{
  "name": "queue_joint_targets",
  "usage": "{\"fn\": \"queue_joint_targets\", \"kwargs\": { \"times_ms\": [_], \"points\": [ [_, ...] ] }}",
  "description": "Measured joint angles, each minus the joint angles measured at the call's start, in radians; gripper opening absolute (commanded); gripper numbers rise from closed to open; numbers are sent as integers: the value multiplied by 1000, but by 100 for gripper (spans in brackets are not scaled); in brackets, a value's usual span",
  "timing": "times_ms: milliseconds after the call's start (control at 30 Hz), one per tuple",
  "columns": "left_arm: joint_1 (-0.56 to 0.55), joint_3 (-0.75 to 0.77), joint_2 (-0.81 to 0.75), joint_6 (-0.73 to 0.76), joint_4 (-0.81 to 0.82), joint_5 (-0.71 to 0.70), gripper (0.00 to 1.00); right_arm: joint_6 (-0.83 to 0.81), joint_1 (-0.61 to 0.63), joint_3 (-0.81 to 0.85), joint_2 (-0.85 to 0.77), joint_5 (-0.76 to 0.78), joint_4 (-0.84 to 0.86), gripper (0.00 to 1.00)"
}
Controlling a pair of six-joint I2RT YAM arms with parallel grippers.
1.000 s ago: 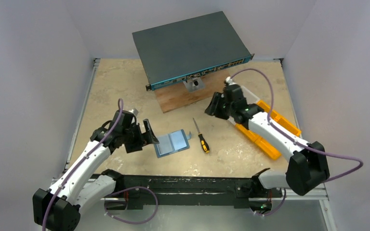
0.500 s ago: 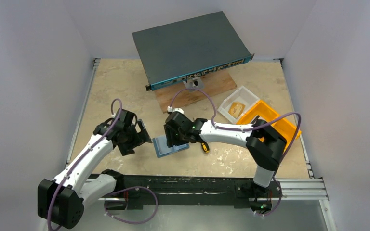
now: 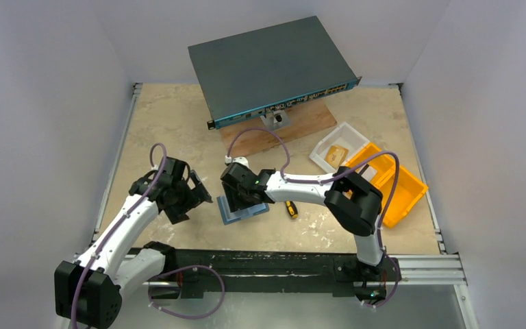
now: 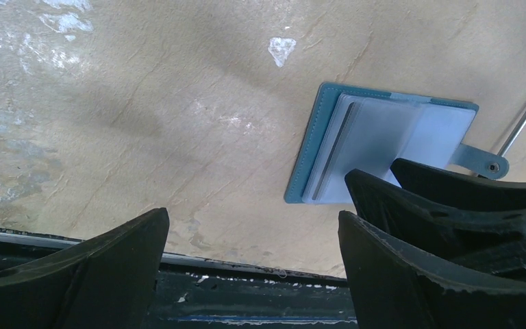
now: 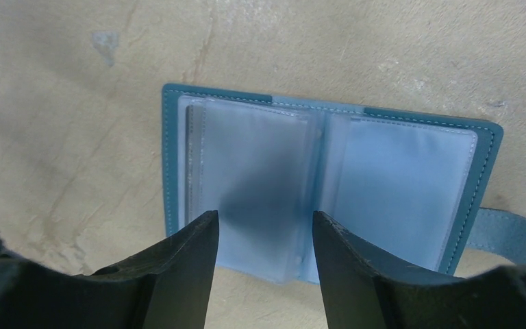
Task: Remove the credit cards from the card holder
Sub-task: Remove the credit card from the card holder.
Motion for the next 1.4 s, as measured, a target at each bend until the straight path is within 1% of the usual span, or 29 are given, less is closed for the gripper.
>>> {"fn": "queue_joint_targets", "kwargs": {
  "times_ms": [200,233,400,533,633,767,900,1033,1167,1400],
  "points": [
    [8,-10,0,-1,1,2,95,-6,2,8,29,-2,-6,51],
    [8,-10,0,-1,2,2,95,-6,2,8,29,-3,-5,50],
    [8,-23,0,0,17,14,95,-2,2,3,30,-44,11,36],
    [8,-41,1,8,37,49,90,14,2,-20,30,-107,60,21],
    [8,-42,2,13,53,77,84,32,1,-42,30,-153,101,13],
    [8,-54,2,27,88,115,68,61,-2,-75,30,-211,167,8],
    [8,-79,4,35,117,153,48,88,-13,-108,29,-263,228,5],
    [8,-99,18,38,150,183,34,108,-34,-142,25,-307,275,3],
    [7,-113,47,41,190,209,30,122,-50,-169,22,-344,317,3],
    [-16,-119,100,45,220,206,30,131,-61,-184,22,-373,344,2]
  ]
}}
